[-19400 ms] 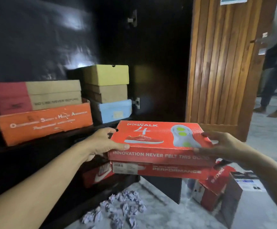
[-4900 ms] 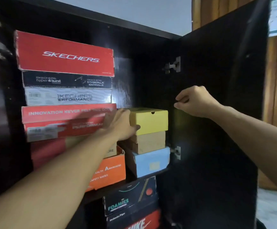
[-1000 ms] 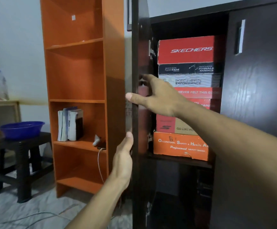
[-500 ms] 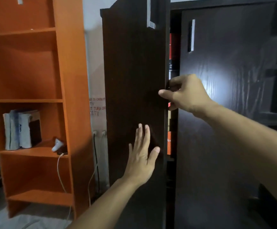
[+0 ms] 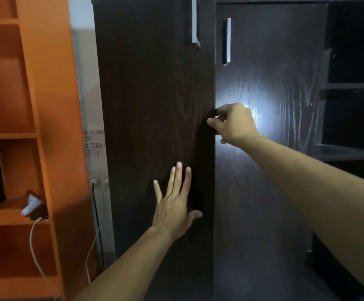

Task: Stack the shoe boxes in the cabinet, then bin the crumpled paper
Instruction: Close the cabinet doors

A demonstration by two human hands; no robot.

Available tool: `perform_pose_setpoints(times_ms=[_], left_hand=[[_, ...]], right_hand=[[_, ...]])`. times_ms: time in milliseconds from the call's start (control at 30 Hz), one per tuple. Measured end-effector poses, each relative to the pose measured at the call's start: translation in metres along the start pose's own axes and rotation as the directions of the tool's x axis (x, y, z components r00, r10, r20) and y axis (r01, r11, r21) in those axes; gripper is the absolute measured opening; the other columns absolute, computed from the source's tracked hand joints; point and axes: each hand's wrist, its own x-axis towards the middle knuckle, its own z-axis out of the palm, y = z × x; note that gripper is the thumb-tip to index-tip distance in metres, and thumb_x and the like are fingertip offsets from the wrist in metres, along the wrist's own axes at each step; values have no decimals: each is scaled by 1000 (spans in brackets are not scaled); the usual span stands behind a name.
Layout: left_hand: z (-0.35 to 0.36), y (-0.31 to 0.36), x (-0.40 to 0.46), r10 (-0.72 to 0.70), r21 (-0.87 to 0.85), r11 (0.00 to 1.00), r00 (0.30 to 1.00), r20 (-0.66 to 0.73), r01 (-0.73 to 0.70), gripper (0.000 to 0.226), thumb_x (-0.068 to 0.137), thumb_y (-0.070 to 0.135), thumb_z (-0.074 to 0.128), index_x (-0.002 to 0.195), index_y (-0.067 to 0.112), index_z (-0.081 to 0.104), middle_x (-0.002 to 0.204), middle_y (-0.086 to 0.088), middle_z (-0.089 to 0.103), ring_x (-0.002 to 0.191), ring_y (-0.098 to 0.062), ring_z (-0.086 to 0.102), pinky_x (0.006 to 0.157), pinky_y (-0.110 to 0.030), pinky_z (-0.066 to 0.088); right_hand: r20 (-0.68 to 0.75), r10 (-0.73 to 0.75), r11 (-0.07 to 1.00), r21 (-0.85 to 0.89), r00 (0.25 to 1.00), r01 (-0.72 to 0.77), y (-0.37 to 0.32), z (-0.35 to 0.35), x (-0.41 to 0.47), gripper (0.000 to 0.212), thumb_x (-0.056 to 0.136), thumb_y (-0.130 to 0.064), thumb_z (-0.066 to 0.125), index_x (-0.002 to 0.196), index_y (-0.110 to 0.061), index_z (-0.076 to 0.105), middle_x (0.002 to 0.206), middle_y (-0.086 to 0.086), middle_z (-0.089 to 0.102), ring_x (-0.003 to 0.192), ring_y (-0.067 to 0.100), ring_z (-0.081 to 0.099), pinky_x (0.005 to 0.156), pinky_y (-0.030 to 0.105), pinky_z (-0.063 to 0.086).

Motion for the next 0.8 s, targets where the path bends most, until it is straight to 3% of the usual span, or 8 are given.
perform_pose_setpoints(times_ms=[133, 267, 400, 533, 600, 667, 733, 800], left_hand=[[8, -3, 13, -15, 74, 997, 1000, 7, 15, 126, 80, 48, 70, 140, 29, -39, 149, 3, -46, 140, -18, -37, 112, -59, -16], [16, -10, 29, -35, 166, 986, 998, 59, 25, 121, 82, 52, 65, 143, 25, -36, 149, -1, -45, 140, -21, -37, 111, -60, -15], [28, -19, 38, -53, 214, 976, 993, 103, 30, 116, 84, 53, 62, 143, 23, -34, 150, -4, -43, 140, -25, -36, 113, -61, -15], [36, -22, 45, -64, 190, 981, 991, 116, 41, 113, 84, 48, 64, 146, 23, -28, 150, -3, -44, 139, -24, -38, 114, -60, -15], [41, -21, 49, -73, 196, 979, 989, 126, 47, 116, 83, 47, 66, 146, 23, -28, 149, -3, -46, 138, -24, -39, 114, -59, -13], [46, -22, 51, -75, 192, 980, 989, 129, 50, 119, 82, 46, 68, 146, 22, -29, 148, -3, -47, 138, -25, -40, 114, -59, -11], [49, -23, 53, -73, 195, 980, 988, 136, 45, 122, 80, 44, 70, 145, 21, -30, 148, -4, -47, 137, -26, -40, 115, -60, -10], [52, -24, 53, -70, 193, 980, 990, 125, 44, 124, 79, 43, 72, 144, 21, -32, 148, -5, -47, 138, -27, -40, 115, -60, -9]], right_hand=[[-28, 28, 998, -56, 999, -30, 8, 14, 12, 28, 87, -22, 71, 112, -10, 67, 100, 10, 71, 83, 34, 69, 78, 47, 58], [39, 69, 996, -64, 997, -67, 22, 29, 25, 33, 84, -5, 70, 117, -7, 65, 106, 11, 70, 85, 33, 70, 79, 45, 59], [12, 119, 989, 83, 993, -119, 38, 46, 35, 42, 79, -1, 61, 121, -7, 65, 111, 12, 70, 90, 30, 71, 83, 43, 59], [-102, -78, 974, -218, 992, 55, 53, 53, 17, 40, 83, -1, 50, 117, -12, 68, 113, 13, 70, 100, 34, 65, 88, 41, 55], [52, -154, 882, -444, 987, 161, 64, 58, 5, 48, 85, -4, 52, 133, -11, 54, 143, 10, 51, 126, 31, 51, 97, 39, 50], [204, -140, 783, -576, 969, 235, 78, 65, -4, 63, 87, -9, 56, 147, -12, 35, 162, 4, 14, 147, 25, 19, 103, 39, 42], [291, -82, 733, -630, 953, 256, 92, 70, -12, 83, 86, -12, 61, 154, -16, 13, 163, 0, -11, 151, 21, -5, 111, 41, 35], [347, -53, 704, -652, 937, 281, 103, 70, -22, 96, 84, -13, 64, 156, -21, 1, 162, -1, -20, 150, 21, -13, 116, 41, 29]])
